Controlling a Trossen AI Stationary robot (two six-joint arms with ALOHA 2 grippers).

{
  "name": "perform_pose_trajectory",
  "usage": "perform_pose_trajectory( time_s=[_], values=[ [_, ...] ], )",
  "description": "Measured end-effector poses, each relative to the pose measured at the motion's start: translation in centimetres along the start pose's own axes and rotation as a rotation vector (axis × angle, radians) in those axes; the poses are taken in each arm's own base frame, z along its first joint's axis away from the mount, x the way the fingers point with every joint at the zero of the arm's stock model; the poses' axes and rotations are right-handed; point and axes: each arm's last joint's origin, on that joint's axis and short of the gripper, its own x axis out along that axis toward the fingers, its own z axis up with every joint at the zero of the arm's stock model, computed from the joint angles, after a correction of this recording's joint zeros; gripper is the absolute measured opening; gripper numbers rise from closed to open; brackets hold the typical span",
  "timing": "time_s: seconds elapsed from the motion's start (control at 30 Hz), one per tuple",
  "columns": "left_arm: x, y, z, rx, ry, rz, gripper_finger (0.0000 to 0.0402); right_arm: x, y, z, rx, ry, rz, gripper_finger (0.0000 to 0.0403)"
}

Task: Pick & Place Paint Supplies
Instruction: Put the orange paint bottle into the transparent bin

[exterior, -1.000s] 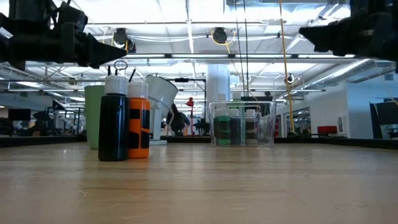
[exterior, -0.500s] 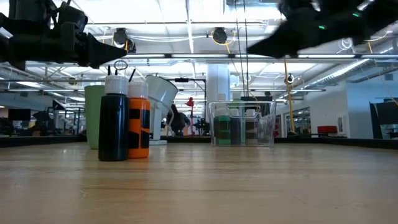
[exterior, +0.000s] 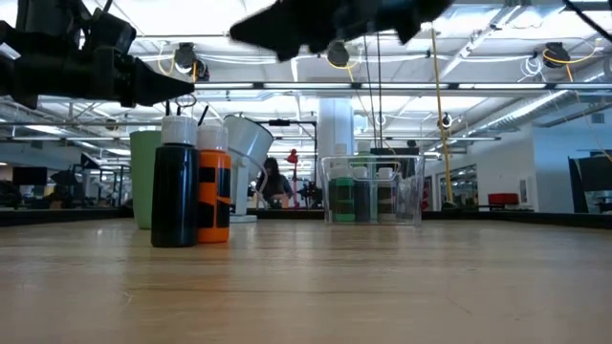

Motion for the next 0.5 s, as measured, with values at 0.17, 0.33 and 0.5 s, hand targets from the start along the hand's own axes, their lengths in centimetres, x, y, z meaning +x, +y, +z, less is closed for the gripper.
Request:
perform_pose_trajectory(
  time_s=[0.17, 0.33, 0.5],
  values=[
    [0.0, -0.1, -0.3, -0.002, 0.027, -0.007, 0.0002, 2.6, -0.8, -1.9, -0.023, -0.002, 0.058, 0.0113],
    [0.0, -0.1, -0.3, 0.006, 0.032, -0.008, 0.0016, 3.4, -0.9, -3.2, -0.043, -0.036, 0.058, 0.0189],
    [0.0, -0.1, -0.3, 0.006, 0.034, -0.003, 0.0022, 3.5, -0.5, -4.5, -0.048, -0.039, 0.057, 0.0256]
  ],
)
